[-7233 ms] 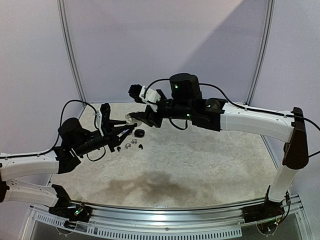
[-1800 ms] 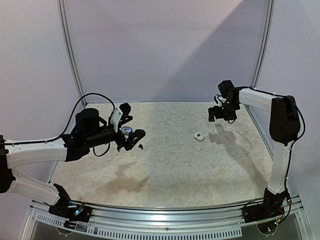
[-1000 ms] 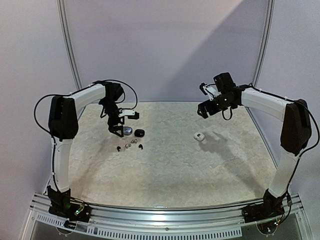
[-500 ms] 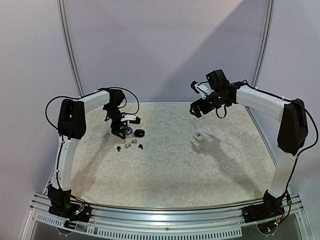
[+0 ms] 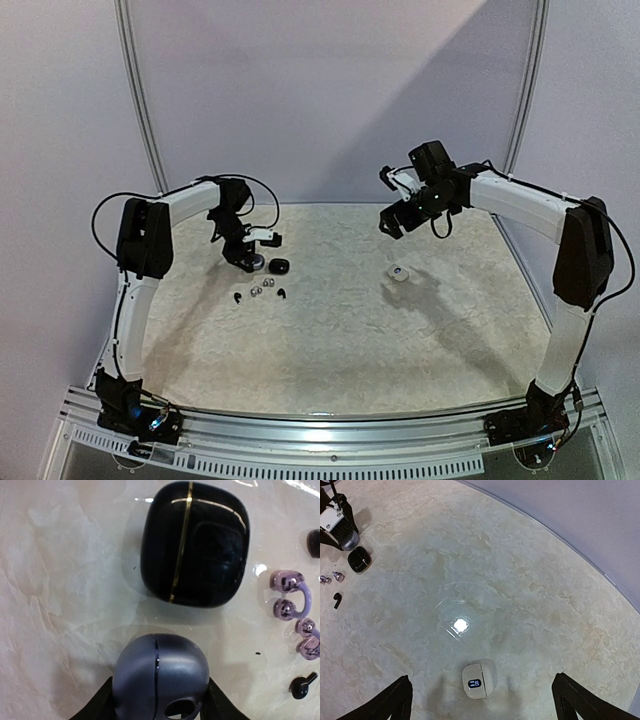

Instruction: Insert the wireless bluetooth earbuds into the charging case

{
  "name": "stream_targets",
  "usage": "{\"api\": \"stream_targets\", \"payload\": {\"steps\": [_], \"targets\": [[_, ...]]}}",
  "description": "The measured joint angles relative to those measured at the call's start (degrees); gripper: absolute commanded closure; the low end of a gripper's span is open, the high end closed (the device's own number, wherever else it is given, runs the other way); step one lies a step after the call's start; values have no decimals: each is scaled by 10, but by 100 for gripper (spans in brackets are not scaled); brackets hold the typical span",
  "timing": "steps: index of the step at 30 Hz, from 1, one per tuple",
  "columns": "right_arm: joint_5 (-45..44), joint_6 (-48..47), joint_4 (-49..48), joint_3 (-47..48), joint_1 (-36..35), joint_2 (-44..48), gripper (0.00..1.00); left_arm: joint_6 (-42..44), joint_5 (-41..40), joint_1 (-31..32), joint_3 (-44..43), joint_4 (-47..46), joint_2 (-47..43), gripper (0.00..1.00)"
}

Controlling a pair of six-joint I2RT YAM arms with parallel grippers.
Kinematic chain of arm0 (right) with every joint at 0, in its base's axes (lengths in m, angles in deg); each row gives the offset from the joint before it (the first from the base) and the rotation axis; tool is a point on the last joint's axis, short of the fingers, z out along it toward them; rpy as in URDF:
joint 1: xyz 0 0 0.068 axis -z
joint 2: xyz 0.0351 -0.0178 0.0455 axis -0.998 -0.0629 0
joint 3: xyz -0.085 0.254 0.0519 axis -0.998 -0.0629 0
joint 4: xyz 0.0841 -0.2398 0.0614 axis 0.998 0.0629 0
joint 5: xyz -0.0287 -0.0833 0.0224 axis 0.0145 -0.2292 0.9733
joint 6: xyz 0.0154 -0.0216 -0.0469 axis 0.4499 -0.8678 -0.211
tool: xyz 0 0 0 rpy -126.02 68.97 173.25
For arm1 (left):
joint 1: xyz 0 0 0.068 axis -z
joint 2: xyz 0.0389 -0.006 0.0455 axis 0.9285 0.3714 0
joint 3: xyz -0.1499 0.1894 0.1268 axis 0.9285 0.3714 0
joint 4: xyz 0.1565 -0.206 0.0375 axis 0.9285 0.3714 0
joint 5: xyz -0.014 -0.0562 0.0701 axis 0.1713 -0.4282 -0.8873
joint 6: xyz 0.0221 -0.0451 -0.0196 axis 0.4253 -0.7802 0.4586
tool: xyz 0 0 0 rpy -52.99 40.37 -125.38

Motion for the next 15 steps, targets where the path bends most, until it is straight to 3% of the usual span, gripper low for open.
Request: {"api": "stream_targets", "payload": {"steps": [4,9,13,15], "targets": [[-1,7,-5,0,0,2,1,-22,-5,2,36,-8,-41,100],[35,41,-28,-2,0,29,3,-51,-11,19,77,-7,-180,100],[75,91,-60,-2,0,75,11,-53,-15,63,151,-35,-366,100],[96,121,-85,-5,-1,100,14,-53,-18,99,237,-84,-482,100]]}}
